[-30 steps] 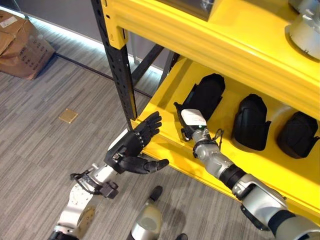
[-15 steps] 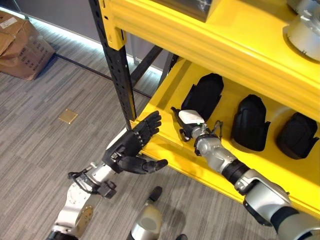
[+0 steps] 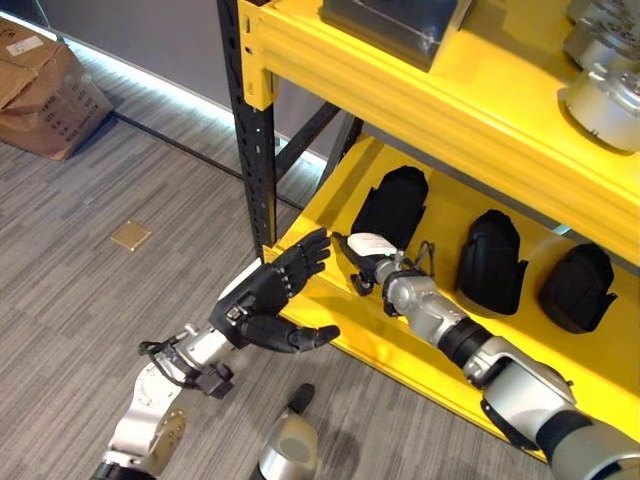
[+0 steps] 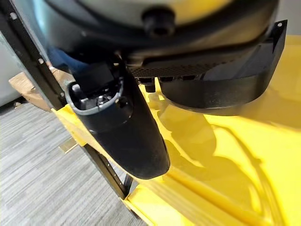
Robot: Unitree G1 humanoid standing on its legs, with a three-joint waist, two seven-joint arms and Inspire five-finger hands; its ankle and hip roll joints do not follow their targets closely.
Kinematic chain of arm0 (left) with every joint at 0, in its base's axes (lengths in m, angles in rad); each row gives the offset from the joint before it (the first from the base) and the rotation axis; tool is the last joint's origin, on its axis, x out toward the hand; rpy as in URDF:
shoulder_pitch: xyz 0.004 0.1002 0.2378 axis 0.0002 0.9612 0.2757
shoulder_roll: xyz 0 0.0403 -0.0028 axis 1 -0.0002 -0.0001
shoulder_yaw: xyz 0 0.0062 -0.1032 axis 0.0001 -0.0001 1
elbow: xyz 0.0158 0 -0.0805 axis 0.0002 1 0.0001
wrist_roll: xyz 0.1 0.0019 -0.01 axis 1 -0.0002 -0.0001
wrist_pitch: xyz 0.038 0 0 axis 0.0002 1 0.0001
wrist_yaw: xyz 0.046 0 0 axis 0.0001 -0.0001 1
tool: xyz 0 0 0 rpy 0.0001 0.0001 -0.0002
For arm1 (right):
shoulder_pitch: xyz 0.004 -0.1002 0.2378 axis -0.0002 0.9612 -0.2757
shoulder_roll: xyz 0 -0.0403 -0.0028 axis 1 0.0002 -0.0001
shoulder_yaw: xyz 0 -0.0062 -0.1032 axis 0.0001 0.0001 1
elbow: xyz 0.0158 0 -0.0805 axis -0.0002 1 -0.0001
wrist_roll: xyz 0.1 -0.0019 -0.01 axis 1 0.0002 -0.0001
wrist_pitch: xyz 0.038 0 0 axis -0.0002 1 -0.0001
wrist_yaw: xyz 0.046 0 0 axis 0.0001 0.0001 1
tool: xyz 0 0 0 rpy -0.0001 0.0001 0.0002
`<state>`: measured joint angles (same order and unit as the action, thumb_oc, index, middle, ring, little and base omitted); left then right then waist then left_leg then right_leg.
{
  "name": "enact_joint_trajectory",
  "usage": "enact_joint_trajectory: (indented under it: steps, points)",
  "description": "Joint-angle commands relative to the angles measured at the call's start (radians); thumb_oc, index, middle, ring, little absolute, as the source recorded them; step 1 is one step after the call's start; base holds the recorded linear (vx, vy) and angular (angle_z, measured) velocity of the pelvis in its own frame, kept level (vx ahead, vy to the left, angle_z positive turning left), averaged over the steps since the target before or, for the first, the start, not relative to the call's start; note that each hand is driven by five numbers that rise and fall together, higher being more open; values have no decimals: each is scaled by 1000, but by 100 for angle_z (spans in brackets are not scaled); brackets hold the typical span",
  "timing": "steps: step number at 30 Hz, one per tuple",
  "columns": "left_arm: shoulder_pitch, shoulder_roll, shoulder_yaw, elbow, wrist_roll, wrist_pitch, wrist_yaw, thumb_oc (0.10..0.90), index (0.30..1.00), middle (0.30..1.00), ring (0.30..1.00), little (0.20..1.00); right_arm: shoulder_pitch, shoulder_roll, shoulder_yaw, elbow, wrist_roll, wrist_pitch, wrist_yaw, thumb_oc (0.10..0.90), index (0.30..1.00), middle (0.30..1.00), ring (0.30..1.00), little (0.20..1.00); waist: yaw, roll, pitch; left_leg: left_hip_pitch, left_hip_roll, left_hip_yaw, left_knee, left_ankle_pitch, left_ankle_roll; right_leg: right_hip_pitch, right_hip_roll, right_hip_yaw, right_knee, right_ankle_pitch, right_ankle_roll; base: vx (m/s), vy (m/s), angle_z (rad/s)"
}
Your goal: Move parts from the plastic box to the shelf.
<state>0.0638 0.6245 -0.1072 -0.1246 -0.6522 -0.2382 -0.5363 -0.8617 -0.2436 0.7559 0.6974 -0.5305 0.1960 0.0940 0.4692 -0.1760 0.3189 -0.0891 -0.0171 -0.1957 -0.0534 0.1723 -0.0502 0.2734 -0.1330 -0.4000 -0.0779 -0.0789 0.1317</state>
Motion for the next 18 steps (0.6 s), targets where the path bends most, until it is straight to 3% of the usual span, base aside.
enact_joint_trajectory:
  steps: [1,5,7,9,13,18]
  points:
    - [-6,-19,20,-107,-7,-76,-34,900,1000,1000,1000,1000,71,42,81,-21,29,-31,48,900,1000,1000,1000,1000,11,49,-59,55,30,48,-8,-125,24,-108,1,-32,63,77,-16,0,0,0]
    - [-3,-19,17,-106,-8,-77,-32,900,1000,1000,1000,1000,85,36,68,-37,32,-18,-11,900,1000,1000,1000,1000,4,51,-62,58,31,51,-9,-126,25,-108,0,-28,64,78,-15,0,0,0]
    - [-3,-24,4,-99,-6,-90,-24,900,1000,1000,1000,1000,88,38,40,-44,10,19,-113,900,1000,1000,1000,1000,-6,60,-66,61,32,57,-8,-128,26,-111,-3,-23,68,77,-14,-15,33,-4]
    - [-5,-25,-4,-95,-4,-98,-16,900,1000,1000,1000,1000,87,40,29,-42,14,25,-149,900,1000,1000,1000,1000,-10,64,-68,61,32,60,-6,-129,27,-112,-5,-22,69,76,-14,-16,34,-4]
    - [-9,-24,-17,-87,-9,-101,-4,900,1000,1000,1000,1000,99,40,-4,-60,87,-6,-266,900,1000,1000,1000,1000,-20,75,-68,59,31,66,3,-135,29,-118,-9,-18,76,75,-14,-10,37,-3]
    - [-5,-23,-40,-78,-19,-129,18,900,1000,1000,1000,1000,112,27,-61,-82,29,-62,-456,900,1000,1000,1000,1000,-32,105,-68,59,29,68,12,-140,34,-124,-16,-14,84,70,-16,-11,58,-7]
